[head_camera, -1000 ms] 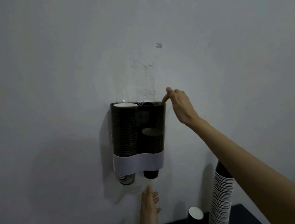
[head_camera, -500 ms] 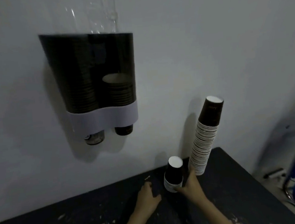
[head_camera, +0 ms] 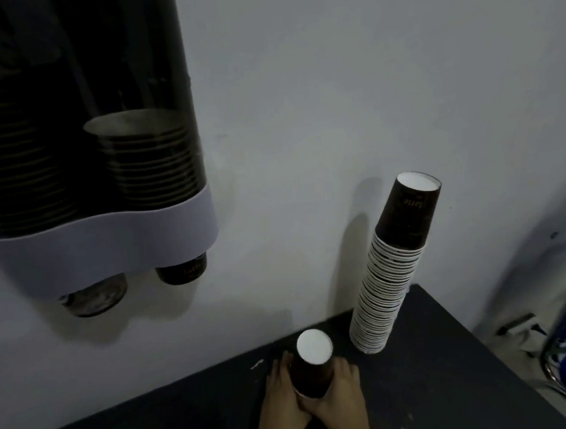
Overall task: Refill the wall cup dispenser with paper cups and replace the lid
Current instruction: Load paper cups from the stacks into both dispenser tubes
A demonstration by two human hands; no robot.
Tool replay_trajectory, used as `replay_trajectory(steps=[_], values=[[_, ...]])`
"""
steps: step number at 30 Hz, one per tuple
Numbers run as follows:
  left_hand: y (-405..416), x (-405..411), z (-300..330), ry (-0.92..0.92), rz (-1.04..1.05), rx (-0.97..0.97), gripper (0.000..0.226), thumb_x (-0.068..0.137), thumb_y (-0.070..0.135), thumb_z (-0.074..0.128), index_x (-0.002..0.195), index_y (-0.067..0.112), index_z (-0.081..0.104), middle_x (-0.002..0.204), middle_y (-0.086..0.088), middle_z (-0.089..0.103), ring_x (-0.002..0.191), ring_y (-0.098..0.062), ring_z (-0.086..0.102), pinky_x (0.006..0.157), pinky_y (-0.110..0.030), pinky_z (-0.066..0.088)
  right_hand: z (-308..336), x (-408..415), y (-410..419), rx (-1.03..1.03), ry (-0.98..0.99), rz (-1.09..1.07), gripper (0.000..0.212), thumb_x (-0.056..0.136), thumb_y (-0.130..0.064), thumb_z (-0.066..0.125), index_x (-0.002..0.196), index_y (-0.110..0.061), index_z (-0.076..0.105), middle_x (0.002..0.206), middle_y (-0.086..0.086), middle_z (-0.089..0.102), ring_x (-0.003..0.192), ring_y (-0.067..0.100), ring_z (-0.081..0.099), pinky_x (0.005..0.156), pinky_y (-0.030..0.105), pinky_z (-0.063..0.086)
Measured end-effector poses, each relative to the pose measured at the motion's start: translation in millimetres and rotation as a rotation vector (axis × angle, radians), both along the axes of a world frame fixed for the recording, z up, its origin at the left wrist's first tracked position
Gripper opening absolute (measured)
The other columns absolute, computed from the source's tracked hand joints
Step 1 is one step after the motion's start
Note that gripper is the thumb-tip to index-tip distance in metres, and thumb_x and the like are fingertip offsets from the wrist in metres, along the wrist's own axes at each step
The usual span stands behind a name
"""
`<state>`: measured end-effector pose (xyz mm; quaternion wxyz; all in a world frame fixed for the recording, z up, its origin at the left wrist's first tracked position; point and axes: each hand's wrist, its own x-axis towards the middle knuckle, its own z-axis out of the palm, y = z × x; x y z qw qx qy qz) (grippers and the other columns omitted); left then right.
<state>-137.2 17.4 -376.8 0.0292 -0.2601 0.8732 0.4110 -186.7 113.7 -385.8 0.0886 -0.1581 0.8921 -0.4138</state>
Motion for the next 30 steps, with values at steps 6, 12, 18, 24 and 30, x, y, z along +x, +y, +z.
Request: replay_trajectory(steps=[6,12,18,24,30], values=[[3.3,-11.5,-1.3,-0.062,0.047,-0.010,0.088,0.067,0.060,0.047,0.142,0.018,0.029,0.151,-0.003,0.035,0.140,-0.014,0.032,0.118,-0.027,0.015,2.7,-1.5,8.6,-0.048,0.034,0.013,0.067,0.051,-0.037,0.081,0.107,-0.018,0.049,0.099,-0.006,0.042,0.112,0.018,0.040,0.092,0.017,0.031],[5.5,-1.1,-4.1,0.037,-0.056,-0.076,0.106,0.064,0.042,0.071,0.148,0.018,0.012,0.156,0.003,0.020,0.145,-0.012,0.019,0.120,-0.031,0.015,53.8,-4.5,6.5,-0.322,0.091,-0.035,0.067,0.047,-0.035,0.085,0.103,-0.026,0.048,0.105,-0.003,0.051,0.109,0.020,0.048,0.092,0.032,0.043],[6.1,18.9,45.1,0.257,0.001,0.096,0.095,0.079,0.009,0.062,0.150,0.016,-0.002,0.160,-0.004,0.006,0.147,-0.018,0.007,0.120,-0.032,0.012,134.3,-14.5,36.9,0.005,0.136,0.073,0.073,0.056,-0.047,0.080,0.114,-0.014,0.050,0.117,0.007,0.052,0.115,0.025,0.045,0.095,0.035,0.044],[18.5,52.1,176.1,0.806,0.267,0.590,0.032,0.093,0.029,0.041,0.120,0.047,0.043,0.131,0.011,0.048,0.124,-0.009,0.044,0.110,-0.035,0.034,212.5,21.1,53.6,0.501,0.297,0.277,0.080,0.056,-0.058,0.072,0.118,-0.018,0.041,0.120,0.002,0.043,0.114,0.020,0.040,0.093,0.035,0.043],[12.7,102.2,249.6,0.918,0.294,0.720,0.032,0.097,0.028,0.034,0.126,0.031,0.046,0.124,0.009,0.053,0.117,-0.013,0.048,0.098,-0.033,0.041,306.1,61.3,56.5,-0.132,0.119,0.365,0.063,0.057,-0.037,0.083,0.108,-0.019,0.050,0.101,-0.008,0.059,0.093,0.005,0.057,0.072,0.014,0.045]])
